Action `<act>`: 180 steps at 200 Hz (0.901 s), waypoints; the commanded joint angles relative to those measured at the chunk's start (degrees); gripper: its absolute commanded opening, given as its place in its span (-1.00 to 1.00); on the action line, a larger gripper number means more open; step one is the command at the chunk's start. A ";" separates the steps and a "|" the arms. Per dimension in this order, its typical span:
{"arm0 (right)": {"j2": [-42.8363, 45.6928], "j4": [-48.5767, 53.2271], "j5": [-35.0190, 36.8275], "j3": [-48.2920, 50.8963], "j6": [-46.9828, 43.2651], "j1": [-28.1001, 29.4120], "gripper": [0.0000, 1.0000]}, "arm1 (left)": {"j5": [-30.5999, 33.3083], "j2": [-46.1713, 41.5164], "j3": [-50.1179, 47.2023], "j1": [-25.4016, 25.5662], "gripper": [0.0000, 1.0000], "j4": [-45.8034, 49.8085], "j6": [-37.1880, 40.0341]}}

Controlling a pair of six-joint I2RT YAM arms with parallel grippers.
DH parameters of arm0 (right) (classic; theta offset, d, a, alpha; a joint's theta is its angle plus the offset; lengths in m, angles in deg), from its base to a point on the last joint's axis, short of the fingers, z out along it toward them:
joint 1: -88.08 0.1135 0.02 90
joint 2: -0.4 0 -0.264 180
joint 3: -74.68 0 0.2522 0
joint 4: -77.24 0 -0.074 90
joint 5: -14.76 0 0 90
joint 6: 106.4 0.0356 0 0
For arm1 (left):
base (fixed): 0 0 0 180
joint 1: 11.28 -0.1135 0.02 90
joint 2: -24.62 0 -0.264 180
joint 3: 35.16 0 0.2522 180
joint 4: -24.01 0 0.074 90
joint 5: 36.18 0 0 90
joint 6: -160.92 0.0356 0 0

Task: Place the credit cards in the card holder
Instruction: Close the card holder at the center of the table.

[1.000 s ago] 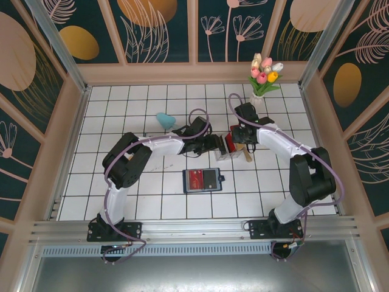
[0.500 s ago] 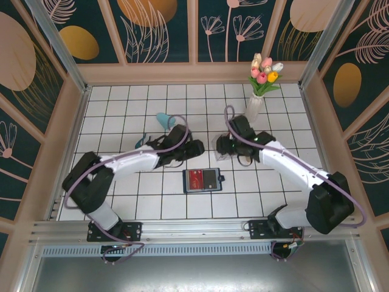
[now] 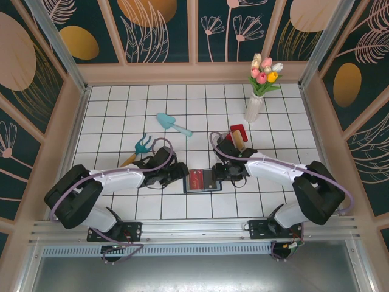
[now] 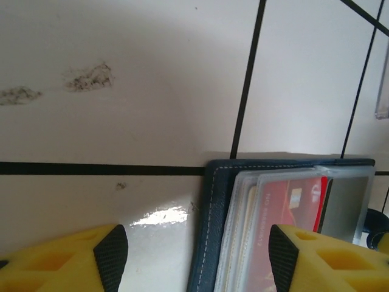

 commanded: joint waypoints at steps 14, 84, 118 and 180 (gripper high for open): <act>-1.67 -1.25 0.53 0.64 0.84 0.49 0.01 | -6.70 4.04 2.36 0.26 0.28 -4.37 0.73; -3.04 -3.94 -1.40 1.76 1.46 0.51 -0.55 | -12.15 7.72 5.52 1.01 0.06 -7.14 1.80; -3.00 -3.95 -0.99 1.82 1.73 0.51 -0.62 | -11.37 4.01 5.27 0.97 -0.16 -7.91 0.74; -2.24 -6.05 -1.58 3.00 3.27 0.43 -0.66 | -17.22 0.85 5.34 1.07 -0.17 -15.28 -0.68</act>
